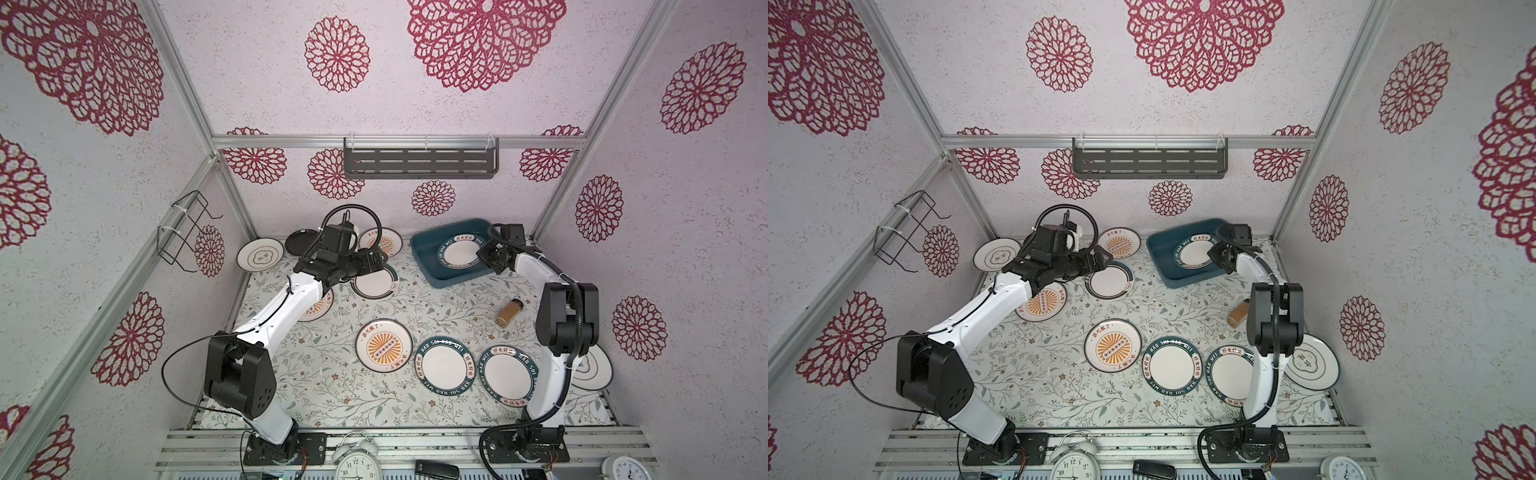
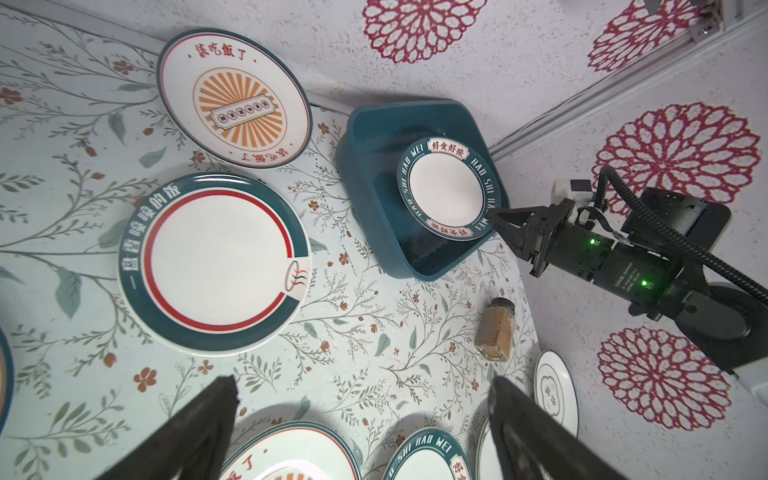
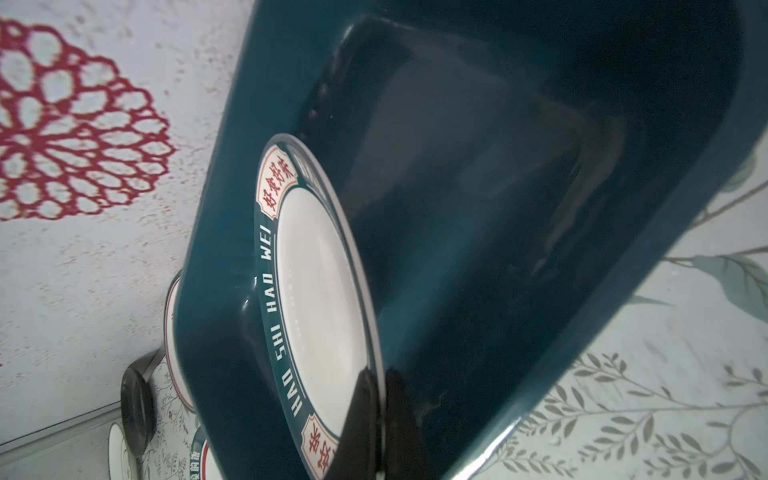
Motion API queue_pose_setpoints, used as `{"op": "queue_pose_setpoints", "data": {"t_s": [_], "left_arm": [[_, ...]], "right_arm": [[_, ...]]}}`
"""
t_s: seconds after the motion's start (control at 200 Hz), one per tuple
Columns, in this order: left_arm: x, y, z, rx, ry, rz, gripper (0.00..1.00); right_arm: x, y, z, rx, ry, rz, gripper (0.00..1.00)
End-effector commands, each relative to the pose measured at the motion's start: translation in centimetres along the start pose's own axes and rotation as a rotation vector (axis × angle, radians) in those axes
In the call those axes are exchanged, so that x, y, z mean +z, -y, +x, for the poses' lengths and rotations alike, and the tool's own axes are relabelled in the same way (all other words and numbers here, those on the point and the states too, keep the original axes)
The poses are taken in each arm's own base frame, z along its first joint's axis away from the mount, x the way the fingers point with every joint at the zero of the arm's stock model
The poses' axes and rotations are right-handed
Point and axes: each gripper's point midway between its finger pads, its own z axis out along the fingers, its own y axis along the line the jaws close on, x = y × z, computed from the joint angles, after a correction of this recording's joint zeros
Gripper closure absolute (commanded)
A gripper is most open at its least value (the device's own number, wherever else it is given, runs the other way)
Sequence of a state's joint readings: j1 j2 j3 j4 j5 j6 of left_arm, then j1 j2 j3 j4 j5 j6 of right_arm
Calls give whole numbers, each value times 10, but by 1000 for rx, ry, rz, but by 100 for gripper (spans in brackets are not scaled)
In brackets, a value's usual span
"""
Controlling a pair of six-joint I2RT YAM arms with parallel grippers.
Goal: Place the plates into the plastic bin on the countertop
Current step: 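Carry the plate into the teal bin with the right gripper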
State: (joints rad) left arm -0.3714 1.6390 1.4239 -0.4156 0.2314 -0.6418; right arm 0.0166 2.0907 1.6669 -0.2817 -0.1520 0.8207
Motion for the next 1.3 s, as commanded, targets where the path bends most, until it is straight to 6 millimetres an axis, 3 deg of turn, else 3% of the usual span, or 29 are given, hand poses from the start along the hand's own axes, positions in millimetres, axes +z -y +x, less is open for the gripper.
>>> {"op": "queue_pose_setpoints", "data": {"t_s": [0.0, 0.42, 0.716, 1.016, 1.156, 1.291], "left_arm": [[-12, -3, -19, -1, 81, -13, 3], [-11, -14, -28, -27, 114, -41, 3], [-8, -16, -28, -39, 108, -44, 3], [-5, -17, -25, -52, 96, -43, 3], [-7, -17, -27, -59, 106, -48, 3], [-8, -17, -27, -64, 112, -41, 3]], "right_arm": [[-9, -20, -31, -1, 70, -48, 100], [28, 2, -33, 59, 28, 4, 100], [42, 19, -36, 122, 35, 31, 100], [54, 35, -27, 145, -2, 77, 100], [57, 42, -23, 152, -16, 102, 91], [57, 47, -22, 137, -24, 131, 90]]}}
